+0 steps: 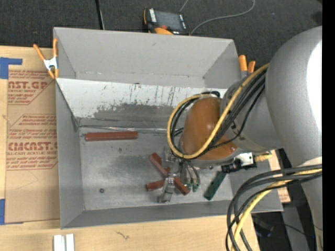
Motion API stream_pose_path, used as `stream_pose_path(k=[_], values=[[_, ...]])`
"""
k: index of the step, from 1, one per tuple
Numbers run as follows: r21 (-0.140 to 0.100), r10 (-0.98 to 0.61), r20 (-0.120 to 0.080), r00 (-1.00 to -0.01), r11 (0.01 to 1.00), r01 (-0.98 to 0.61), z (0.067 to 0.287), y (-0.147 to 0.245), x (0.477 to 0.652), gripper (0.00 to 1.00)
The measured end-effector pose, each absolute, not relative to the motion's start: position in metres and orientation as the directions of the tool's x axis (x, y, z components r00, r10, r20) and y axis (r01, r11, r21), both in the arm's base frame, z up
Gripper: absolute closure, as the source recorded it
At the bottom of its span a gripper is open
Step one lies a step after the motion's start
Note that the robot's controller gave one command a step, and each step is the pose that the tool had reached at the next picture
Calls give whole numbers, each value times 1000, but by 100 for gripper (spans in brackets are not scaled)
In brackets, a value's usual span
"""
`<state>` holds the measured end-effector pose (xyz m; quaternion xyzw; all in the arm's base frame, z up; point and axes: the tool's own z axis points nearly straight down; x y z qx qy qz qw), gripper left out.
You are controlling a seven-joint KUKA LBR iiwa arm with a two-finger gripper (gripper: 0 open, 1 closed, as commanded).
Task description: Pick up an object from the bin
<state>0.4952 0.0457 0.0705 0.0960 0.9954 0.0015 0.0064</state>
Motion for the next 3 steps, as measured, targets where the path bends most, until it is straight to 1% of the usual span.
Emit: stream_pose_path(k=[1,2,3], values=[[1,189,-1,-982,982,189,71,45,493,100],[1,189,1,-982,982,189,70,45,492,0],[1,189,1,-982,982,189,70,46,492,100]])
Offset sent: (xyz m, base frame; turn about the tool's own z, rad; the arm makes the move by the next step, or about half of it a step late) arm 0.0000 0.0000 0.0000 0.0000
